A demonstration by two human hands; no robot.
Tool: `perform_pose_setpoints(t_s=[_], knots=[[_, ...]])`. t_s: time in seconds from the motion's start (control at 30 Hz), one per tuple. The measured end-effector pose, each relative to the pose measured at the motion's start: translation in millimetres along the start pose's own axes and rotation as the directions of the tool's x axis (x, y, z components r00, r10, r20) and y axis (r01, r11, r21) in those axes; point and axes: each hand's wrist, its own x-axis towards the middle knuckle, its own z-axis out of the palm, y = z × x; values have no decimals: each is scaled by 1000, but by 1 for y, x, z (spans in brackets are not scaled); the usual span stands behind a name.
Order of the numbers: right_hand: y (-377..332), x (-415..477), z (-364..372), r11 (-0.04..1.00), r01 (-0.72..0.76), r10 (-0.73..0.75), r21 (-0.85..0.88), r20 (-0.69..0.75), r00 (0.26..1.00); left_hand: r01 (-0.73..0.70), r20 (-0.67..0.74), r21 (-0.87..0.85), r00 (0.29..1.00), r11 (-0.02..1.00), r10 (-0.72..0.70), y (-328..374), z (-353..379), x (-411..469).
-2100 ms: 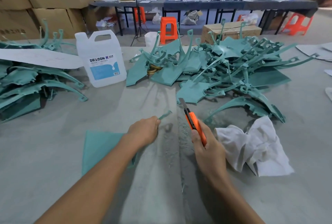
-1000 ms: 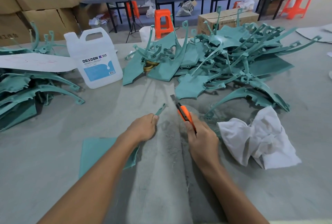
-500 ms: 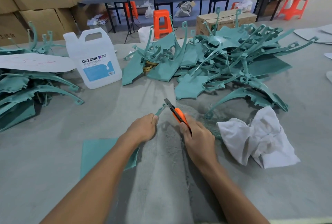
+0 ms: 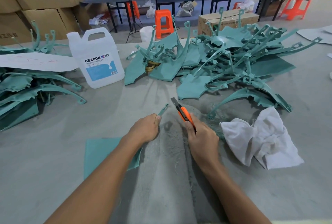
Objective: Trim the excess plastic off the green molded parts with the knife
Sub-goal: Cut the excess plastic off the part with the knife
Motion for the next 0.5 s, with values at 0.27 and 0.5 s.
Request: perform_pose_setpoints(t_s=[0.27, 0.5], knots=[[2, -1, 1, 1000, 5, -5, 14, -23, 1000, -9, 1, -1, 1000, 1000, 9, 1, -2, -3], [9, 5, -1, 981, -69, 75, 183, -27, 997, -8, -19, -22, 1000, 1000, 7, 1, -4, -8]])
